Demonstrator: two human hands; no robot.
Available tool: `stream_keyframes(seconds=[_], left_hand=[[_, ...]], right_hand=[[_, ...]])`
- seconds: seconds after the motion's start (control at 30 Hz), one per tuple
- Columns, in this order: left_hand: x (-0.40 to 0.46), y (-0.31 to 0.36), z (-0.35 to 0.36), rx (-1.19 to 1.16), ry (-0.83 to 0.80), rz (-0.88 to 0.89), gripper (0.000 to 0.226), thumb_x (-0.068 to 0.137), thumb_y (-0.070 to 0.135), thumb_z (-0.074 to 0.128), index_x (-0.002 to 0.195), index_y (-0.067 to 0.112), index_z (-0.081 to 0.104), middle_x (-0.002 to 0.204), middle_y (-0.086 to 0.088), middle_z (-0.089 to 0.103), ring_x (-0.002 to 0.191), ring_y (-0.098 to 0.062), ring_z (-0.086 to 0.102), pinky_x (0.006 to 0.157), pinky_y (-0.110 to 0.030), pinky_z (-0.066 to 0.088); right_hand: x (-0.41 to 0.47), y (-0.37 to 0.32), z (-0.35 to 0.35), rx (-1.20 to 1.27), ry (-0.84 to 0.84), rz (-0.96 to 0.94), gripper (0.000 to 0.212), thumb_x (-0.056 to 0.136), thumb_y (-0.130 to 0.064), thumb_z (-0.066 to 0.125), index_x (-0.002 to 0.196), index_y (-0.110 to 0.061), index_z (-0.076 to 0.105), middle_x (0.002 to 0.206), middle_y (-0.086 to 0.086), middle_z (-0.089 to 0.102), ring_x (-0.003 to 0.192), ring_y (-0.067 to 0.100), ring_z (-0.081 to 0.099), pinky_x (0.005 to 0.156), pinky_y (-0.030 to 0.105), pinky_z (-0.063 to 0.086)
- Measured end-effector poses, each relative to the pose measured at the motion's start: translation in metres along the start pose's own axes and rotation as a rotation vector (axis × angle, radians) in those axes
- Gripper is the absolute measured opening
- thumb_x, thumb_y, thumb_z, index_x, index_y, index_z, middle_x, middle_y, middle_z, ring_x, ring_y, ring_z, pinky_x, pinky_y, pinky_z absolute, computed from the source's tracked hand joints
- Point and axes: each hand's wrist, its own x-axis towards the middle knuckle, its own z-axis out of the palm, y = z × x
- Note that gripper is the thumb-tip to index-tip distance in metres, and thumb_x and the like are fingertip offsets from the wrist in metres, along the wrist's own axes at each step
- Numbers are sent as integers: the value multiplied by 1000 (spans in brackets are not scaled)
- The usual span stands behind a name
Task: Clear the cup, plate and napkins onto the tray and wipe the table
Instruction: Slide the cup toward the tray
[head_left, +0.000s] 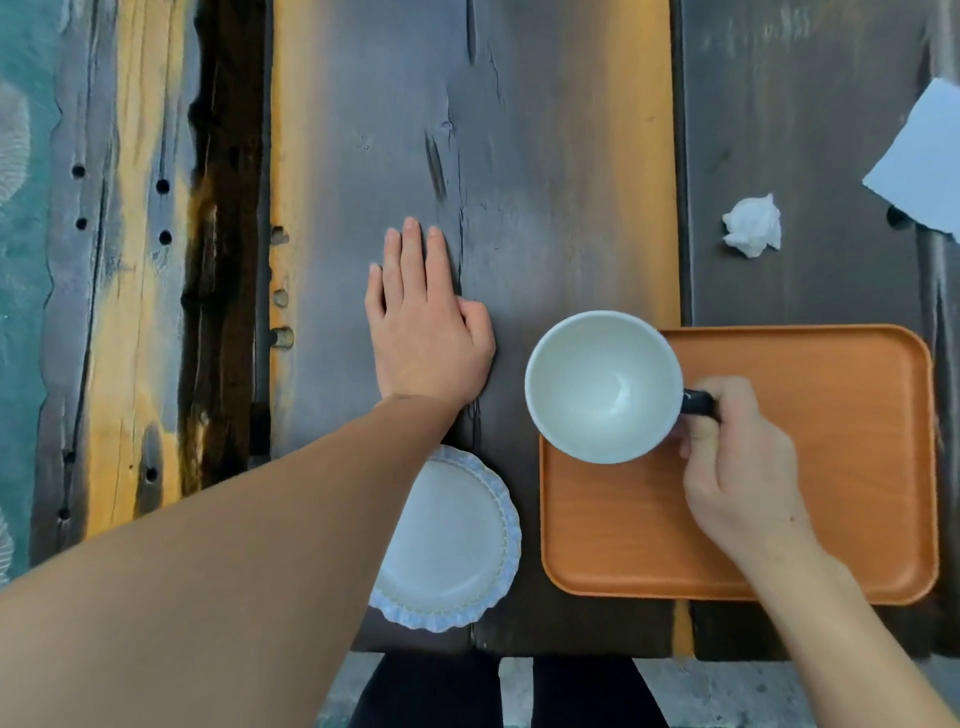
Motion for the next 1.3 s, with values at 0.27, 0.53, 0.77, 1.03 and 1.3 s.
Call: stream_keyframes(seconds=[0.27, 0.53, 0.77, 1.03, 1.3], left_hand=[[-1, -2, 3, -8, 41, 12, 68, 90, 25, 36, 156, 7, 33, 165, -12, 27, 155, -28, 19, 126, -48, 16], [-1, -2, 2, -19, 60, 6, 67, 90, 23, 38, 155, 7, 35, 165, -13, 28, 154, -28, 20, 126, -48, 16], [-1, -2, 3, -30, 66, 5, 67, 90, 24, 34, 155, 7, 35, 165, -12, 28, 155, -28, 20, 126, -47, 16], [-1, -2, 2, -33, 63, -1, 66, 91, 23, 38, 155, 8, 36, 165, -11, 28, 155, -27, 19, 126, -47, 16], [-1, -2, 3, -24, 66, -3, 65, 91, 25, 37, 154, 9, 37, 165, -11, 28, 155, -27, 20, 126, -46, 16]], right_hand=[[5, 9, -1, -1, -28, -8, 18, 98, -8, 43, 105, -23, 48, 80, -20, 52, 74, 0, 55, 62, 16, 38], [13, 1, 1, 29, 69, -2, 24, 97, -6, 45, 103, -30, 47, 75, -15, 59, 72, 3, 60, 63, 12, 43], [11, -7, 8, 133, 160, 94, 14, 94, -9, 52, 100, -21, 57, 77, -6, 69, 70, 14, 69, 68, 47, 57], [4, -13, 4, 321, 145, 302, 48, 93, -24, 67, 134, -29, 43, 85, -7, 71, 79, 7, 71, 75, 34, 60], [-71, -57, 39, 112, 64, 194, 27, 90, -29, 64, 114, -31, 51, 82, -15, 58, 69, 4, 58, 63, 23, 49]])
